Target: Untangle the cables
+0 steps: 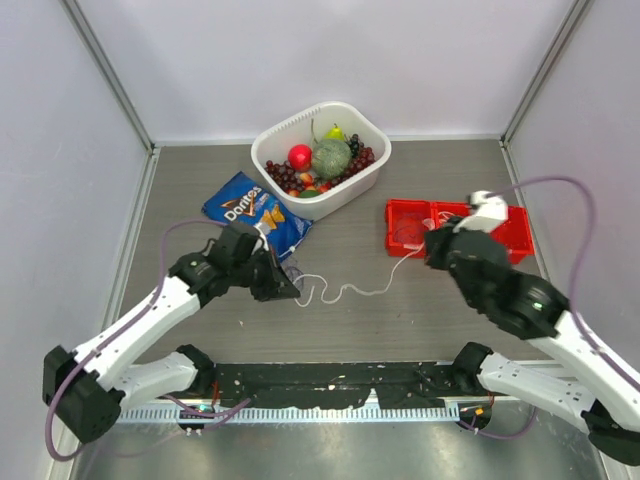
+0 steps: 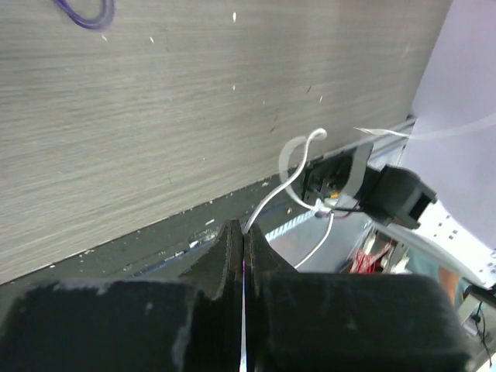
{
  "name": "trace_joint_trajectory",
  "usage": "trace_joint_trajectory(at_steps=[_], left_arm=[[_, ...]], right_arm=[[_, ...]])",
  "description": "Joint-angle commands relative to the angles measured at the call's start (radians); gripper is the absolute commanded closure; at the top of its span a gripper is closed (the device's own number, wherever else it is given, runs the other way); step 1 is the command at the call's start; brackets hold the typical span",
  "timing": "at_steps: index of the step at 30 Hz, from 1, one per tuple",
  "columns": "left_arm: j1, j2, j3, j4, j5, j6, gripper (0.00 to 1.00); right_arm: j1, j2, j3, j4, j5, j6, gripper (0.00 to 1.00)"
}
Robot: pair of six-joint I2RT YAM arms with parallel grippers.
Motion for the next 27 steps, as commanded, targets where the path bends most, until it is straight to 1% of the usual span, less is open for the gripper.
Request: trace_joint_trajectory(at_steps=[1, 5, 8, 10, 11, 13, 18, 19, 22, 23, 24, 26, 27], left_arm=[[-0.096, 0.106, 0.025, 0.121, 0.052, -0.051, 0.98], [-0.162, 0.231, 0.058, 0.173, 0.063, -0.059, 0.88], [-0.207, 0.304, 0.097, 0.168, 0.061, -0.033, 0.70], [-0.216, 0.318, 0.109, 0.153, 0.054, -0.025, 0.56], [-0.216, 0.314, 0.111, 0.145, 0.045, -0.024, 0.54], [-0.216, 0.279, 0.111, 0.115, 0.005, -0.011, 0.50], [-0.215, 0.125, 0.092, 0.021, -0.138, 0.018, 0.48], [-0.215, 0.084, 0.085, 0.010, -0.162, 0.019, 0.47], [-0.213, -0.046, 0.057, -0.016, -0.225, 0.003, 0.42], [-0.212, -0.085, 0.043, -0.022, -0.248, -0.010, 0.39], [-0.212, -0.132, 0.029, -0.020, -0.268, -0.033, 0.37], [-0.212, -0.215, 0.005, -0.010, -0.297, -0.066, 0.34], [-0.210, -0.249, -0.006, -0.003, -0.310, -0.082, 0.33]], right_arm=[[0.001, 0.066, -0.101, 0.023, -0.219, 0.129, 0.99], [-0.001, 0.080, -0.121, -0.003, -0.253, 0.132, 0.99], [0.001, 0.080, -0.120, -0.038, -0.241, 0.135, 0.99], [0.001, 0.072, -0.115, -0.066, -0.226, 0.135, 0.99], [0.001, 0.069, -0.111, -0.073, -0.218, 0.135, 0.99], [0.002, 0.060, -0.108, -0.087, -0.198, 0.131, 0.99], [0.002, 0.081, -0.111, -0.087, -0.222, 0.105, 0.99], [0.002, 0.092, -0.114, -0.081, -0.250, 0.098, 0.99], [0.002, 0.127, -0.146, 0.008, -0.331, 0.060, 0.99], [0.001, 0.170, -0.151, 0.026, -0.378, 0.055, 0.99], [0.002, 0.198, -0.146, 0.049, -0.391, 0.052, 0.99], [0.002, 0.287, -0.144, 0.096, -0.464, 0.057, 0.99], [0.001, 0.355, -0.143, 0.129, -0.481, 0.054, 0.99]])
